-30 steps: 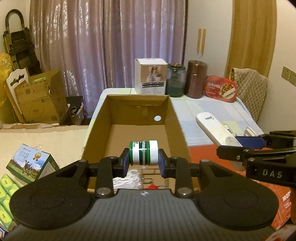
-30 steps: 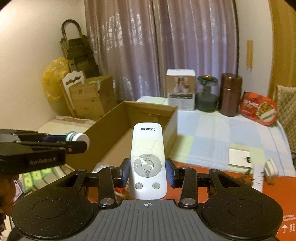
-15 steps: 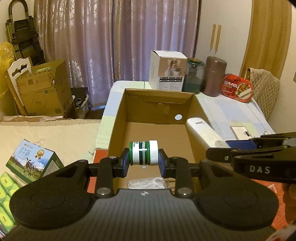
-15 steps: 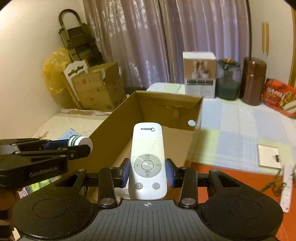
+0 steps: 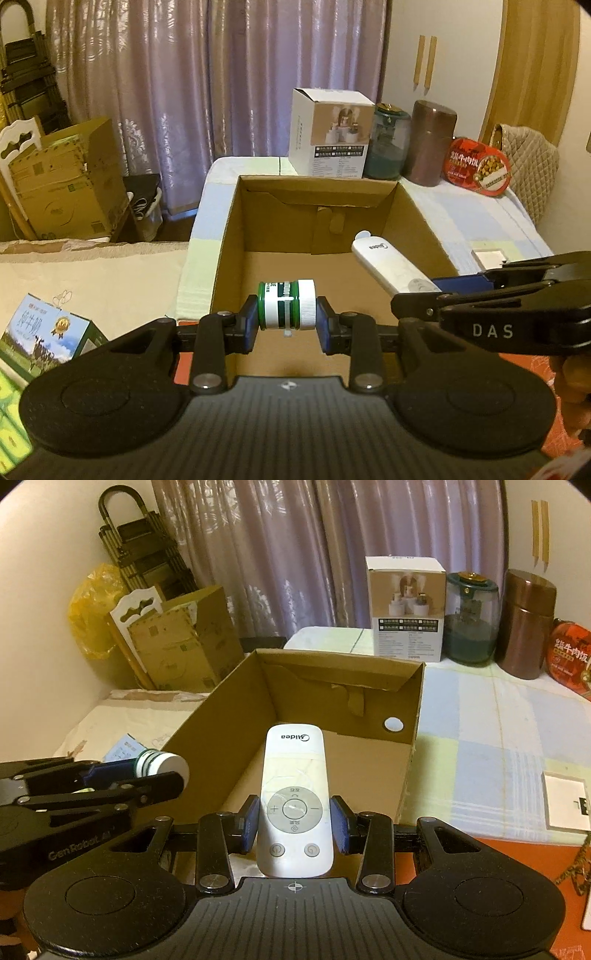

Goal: Organize rigid objects
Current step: 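Open the left gripper to drop the bottle while the right gripper releases the remote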

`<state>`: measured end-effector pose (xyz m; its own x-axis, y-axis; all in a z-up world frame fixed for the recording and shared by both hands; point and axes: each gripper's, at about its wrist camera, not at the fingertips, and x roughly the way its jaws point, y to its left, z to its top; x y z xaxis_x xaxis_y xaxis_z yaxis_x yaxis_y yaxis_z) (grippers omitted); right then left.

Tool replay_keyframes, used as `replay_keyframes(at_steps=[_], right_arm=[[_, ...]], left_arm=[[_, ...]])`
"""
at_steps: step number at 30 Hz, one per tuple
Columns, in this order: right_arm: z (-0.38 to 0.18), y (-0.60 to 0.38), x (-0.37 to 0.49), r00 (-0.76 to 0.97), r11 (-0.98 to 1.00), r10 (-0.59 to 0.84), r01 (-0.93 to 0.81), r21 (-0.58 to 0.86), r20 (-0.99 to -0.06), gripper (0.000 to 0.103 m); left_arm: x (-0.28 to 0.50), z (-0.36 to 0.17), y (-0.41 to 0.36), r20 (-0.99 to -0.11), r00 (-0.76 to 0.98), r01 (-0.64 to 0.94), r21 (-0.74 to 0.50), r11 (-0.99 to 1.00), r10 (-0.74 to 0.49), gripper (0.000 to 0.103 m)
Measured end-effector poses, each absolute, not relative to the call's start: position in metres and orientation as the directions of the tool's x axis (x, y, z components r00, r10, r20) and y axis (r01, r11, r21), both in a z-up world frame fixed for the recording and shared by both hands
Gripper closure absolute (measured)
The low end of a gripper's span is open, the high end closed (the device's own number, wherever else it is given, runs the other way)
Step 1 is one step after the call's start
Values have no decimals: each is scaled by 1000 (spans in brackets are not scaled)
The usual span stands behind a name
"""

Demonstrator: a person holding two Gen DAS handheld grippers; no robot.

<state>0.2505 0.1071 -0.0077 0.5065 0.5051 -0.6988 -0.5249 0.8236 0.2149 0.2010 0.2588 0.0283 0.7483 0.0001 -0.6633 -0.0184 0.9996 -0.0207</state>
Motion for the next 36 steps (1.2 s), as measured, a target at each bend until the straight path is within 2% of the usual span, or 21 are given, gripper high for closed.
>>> replay_keyframes(at_steps=[5, 7, 30, 32, 34, 36], right_arm=[[-15, 107, 258, 502, 828, 499, -516, 219, -706, 66], [-17, 107, 260, 500, 828, 501, -516, 222, -707, 66], [-22, 110, 259, 514, 828, 501, -519, 213, -696, 66], [-20, 110, 258, 517, 824, 509, -525, 215, -688, 63], [-16, 108, 255, 531, 825, 508, -526, 206, -679, 47], [-11, 105, 251, 546, 825, 508, -530, 196, -666, 44]], left_arm=[[215, 22, 257, -660, 751, 0, -8, 1000, -5, 76], [218, 22, 257, -658, 753, -14, -3, 1000, 9, 66], [198, 33, 266, -637, 770, -60, -17, 998, 35, 66], [195, 35, 266, -633, 773, -68, -15, 998, 43, 66], [191, 39, 268, -628, 777, -78, -20, 997, 48, 66], [186, 43, 267, -622, 782, -82, -26, 996, 49, 66]])
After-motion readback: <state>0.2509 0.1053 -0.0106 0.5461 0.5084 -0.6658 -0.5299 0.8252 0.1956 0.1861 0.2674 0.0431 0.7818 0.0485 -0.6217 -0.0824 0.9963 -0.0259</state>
